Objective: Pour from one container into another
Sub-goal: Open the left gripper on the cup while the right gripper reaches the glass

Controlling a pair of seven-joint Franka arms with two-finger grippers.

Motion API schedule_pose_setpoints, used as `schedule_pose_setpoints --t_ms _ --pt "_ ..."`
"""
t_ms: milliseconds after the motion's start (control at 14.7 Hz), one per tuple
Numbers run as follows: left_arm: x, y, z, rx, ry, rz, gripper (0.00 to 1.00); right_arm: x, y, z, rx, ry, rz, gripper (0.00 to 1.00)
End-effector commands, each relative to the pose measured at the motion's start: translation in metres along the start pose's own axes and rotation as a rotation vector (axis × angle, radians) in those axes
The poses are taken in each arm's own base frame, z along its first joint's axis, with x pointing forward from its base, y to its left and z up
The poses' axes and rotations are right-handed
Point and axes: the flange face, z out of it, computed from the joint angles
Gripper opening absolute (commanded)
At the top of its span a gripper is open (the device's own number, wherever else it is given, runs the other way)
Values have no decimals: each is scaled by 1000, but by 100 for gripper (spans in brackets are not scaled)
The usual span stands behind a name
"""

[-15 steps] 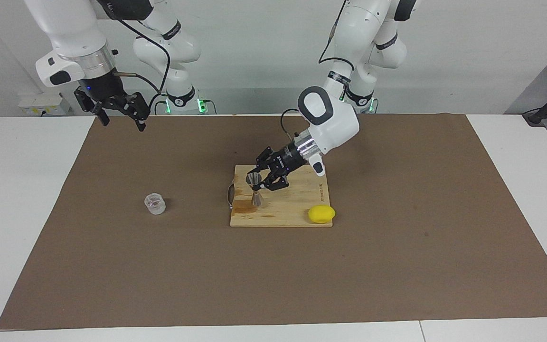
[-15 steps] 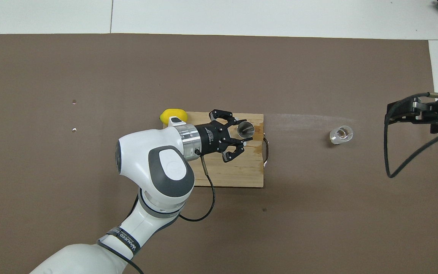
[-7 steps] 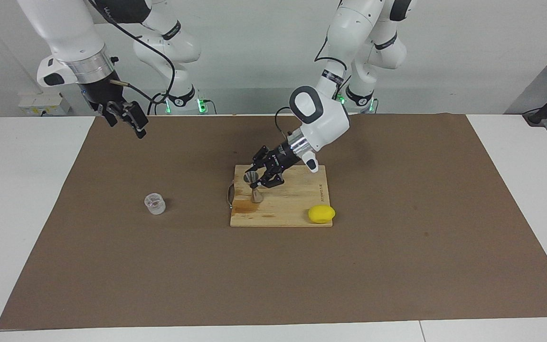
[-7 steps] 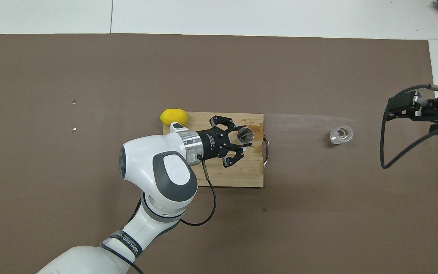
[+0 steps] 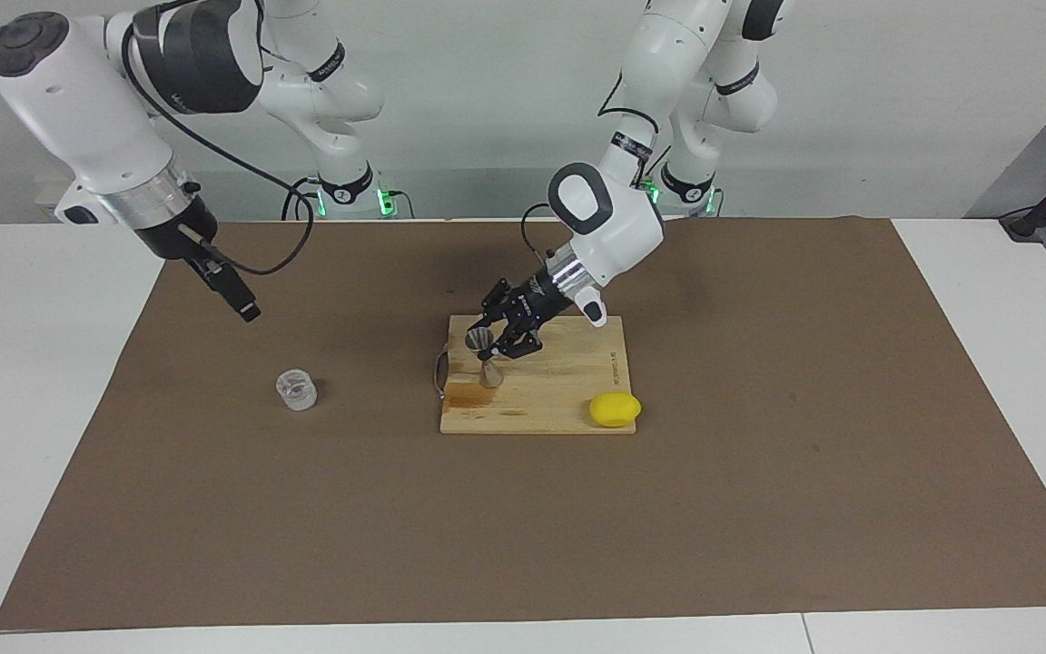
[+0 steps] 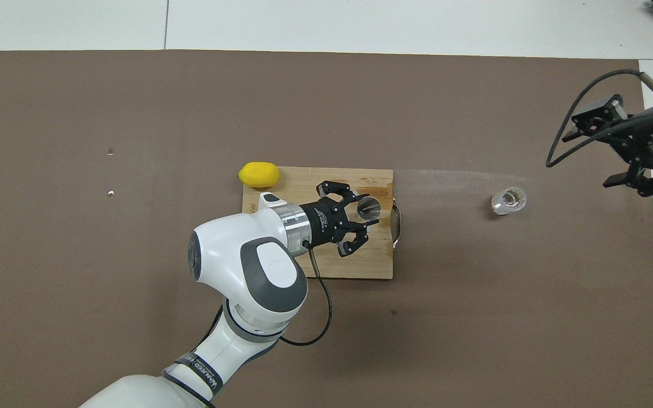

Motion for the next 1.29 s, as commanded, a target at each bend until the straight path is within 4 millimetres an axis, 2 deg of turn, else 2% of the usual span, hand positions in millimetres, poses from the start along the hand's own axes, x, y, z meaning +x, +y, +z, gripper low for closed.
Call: schedule_pose_setpoints --t_ms 0,68,136,204,272,475,611,747,950,1086,1222 --pt "7 1 5 -24 16 -22 0 28 4 27 24 -50 138 98" --pt "7 1 4 -26 15 -23 0 39 7 44 37 -111 178 98" --pt "8 4 2 -30 15 -26 28 58 15 62 52 -164 231 98" --pt "8 4 2 -30 15 -26 67 67 17 76 56 -184 258 98" --pt "8 4 2 -29 16 -24 100 71 18 88 43 -200 264 98" --pt "5 7 -2 -25 9 -18 100 85 22 124 52 -286 316 98" --pt "-6 22 -20 -35 -9 6 100 91 23 146 39 -301 329 98" --pt "-19 28 -37 -13 -44 22 100 93 24 163 41 -330 341 98" --pt "-30 58 -74 66 -29 158 100 113 43 201 35 -389 322 98" --pt "-27 86 -113 89 14 231 100 129 61 224 44 -432 327 99" --pt "-11 120 -158 89 78 284 100 132 63 239 52 -456 344 99"
